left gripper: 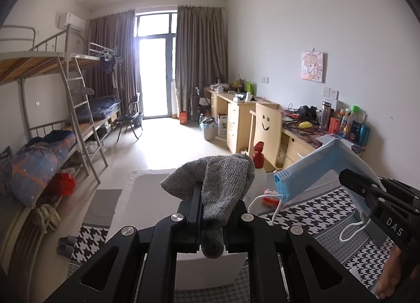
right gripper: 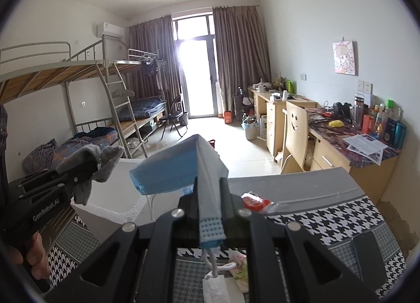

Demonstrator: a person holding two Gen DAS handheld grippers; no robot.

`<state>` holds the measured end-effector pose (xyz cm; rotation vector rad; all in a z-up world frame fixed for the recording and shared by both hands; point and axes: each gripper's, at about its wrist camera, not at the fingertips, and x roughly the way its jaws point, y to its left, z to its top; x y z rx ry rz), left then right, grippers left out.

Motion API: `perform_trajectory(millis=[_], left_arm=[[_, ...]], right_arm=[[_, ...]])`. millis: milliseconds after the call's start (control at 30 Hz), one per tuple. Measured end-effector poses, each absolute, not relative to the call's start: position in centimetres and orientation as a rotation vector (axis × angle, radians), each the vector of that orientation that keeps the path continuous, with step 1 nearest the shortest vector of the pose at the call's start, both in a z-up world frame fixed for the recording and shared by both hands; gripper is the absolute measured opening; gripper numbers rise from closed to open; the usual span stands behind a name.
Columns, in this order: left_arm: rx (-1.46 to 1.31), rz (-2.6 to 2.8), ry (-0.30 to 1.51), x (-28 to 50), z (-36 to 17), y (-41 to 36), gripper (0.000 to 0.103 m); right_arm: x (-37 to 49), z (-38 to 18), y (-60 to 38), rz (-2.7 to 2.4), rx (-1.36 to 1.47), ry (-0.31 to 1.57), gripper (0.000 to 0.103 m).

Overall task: Organize soft objects
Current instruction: 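Carry the sock over the white foam box and open the left gripper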

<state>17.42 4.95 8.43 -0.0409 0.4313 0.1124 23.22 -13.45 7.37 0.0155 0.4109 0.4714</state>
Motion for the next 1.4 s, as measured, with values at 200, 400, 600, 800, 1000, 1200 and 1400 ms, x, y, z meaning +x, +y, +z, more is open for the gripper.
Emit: perform_trajectory(millis=[200, 400, 600, 800, 1000, 1200, 1400], left_arm=[[-0.056, 0.159, 0.458, 18.4, 8.1, 6.1, 0.013], [-0.067, 0.185, 0.477, 19.0, 7.6, 7.0, 0.013], [-0.074, 0.186, 0.502, 19.8, 6.9, 7.8, 0.013], [-0.091, 0.197, 0.549, 21.1, 5.8, 8.6, 0.013], [-0.099, 0.207, 0.589, 21.9, 4.5, 9.4, 0.013], [-0.096, 0.196, 0.615, 22.4, 4.0, 9.8, 0.026], [-0.087, 0.238, 0.538, 20.8, 5.0, 10.3, 0.089]], right_arm=[[23.6, 7.5, -12.5, 0.492, 0.008, 0.416, 0.014], [24.1, 7.5, -11.6, 0.506, 0.001, 0.425, 0.014], [24.4, 7.5, -10.5, 0.514, -0.019, 0.433, 0.014], [24.8, 7.2, -10.4, 0.517, -0.026, 0.444, 0.014], [25.1, 6.9, -10.2, 0.514, -0.032, 0.457, 0.014], [25.2, 6.9, -9.9, 0.511, -0.037, 0.457, 0.014], [25.4, 7.0, -9.8, 0.504, -0.036, 0.457, 0.014]])
